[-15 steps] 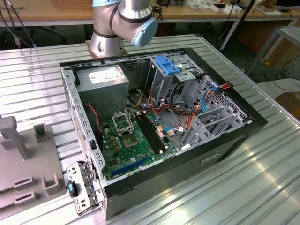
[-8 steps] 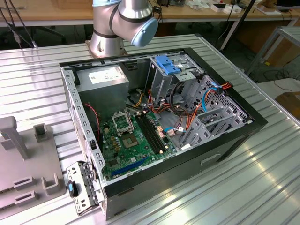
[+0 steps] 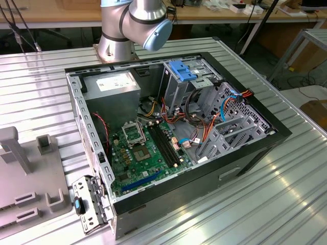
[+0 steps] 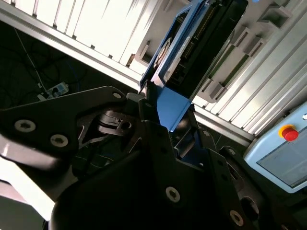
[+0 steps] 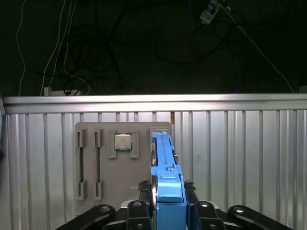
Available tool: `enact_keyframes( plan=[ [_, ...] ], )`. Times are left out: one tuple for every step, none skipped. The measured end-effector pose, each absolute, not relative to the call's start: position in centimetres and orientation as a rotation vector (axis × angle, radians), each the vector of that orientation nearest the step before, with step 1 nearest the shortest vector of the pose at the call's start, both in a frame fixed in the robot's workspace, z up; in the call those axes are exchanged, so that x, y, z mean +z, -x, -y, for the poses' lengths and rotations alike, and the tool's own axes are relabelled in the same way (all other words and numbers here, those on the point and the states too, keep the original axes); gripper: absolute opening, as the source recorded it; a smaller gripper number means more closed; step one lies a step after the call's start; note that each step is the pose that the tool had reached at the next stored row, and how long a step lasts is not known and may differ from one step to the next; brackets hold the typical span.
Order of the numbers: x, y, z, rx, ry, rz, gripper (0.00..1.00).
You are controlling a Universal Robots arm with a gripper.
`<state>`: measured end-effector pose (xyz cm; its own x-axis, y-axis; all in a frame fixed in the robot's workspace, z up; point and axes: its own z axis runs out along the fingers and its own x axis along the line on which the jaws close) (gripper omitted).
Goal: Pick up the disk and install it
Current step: 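Pick up the disk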
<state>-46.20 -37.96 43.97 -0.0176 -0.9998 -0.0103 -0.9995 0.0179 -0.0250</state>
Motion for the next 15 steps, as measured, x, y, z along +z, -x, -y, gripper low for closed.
enact_keyframes(
  plan=[
    [44.0,46.2,38.0,-0.017,2.184,-2.223,0.37],
    [44.0,46.2,38.0,-0.017,2.184,-2.223,0.37],
    [44.0,46.2,38.0,-0.017,2.184,-2.223,0.37],
    [44.0,46.2,38.0,-0.017,2.184,-2.223,0.37],
    [44.0,46.2,38.0,-0.017,2.184,-2.223,0.37],
    [44.0,46.2,38.0,-0.017,2.184,-2.223,0.37],
    [44.1,46.1,38.0,-0.016,2.184,-2.223,0.37],
    [44.3,46.1,38.0,-0.017,2.184,-2.223,0.37],
    [44.5,46.1,38.0,-0.017,2.184,-2.223,0.37],
    [45.0,46.1,38.0,-0.017,2.184,-2.223,0.37],
    [45.2,46.1,38.0,-0.017,2.184,-2.223,0.37],
    [45.5,46.1,38.0,-0.017,2.184,-2.223,0.37],
    [45.9,46.1,38.0,-0.017,2.184,-2.223,0.37],
    [46.2,46.0,38.0,-0.017,2.184,-2.223,0.37],
    [46.5,46.0,38.0,-0.017,2.184,-2.223,0.37]
  ],
)
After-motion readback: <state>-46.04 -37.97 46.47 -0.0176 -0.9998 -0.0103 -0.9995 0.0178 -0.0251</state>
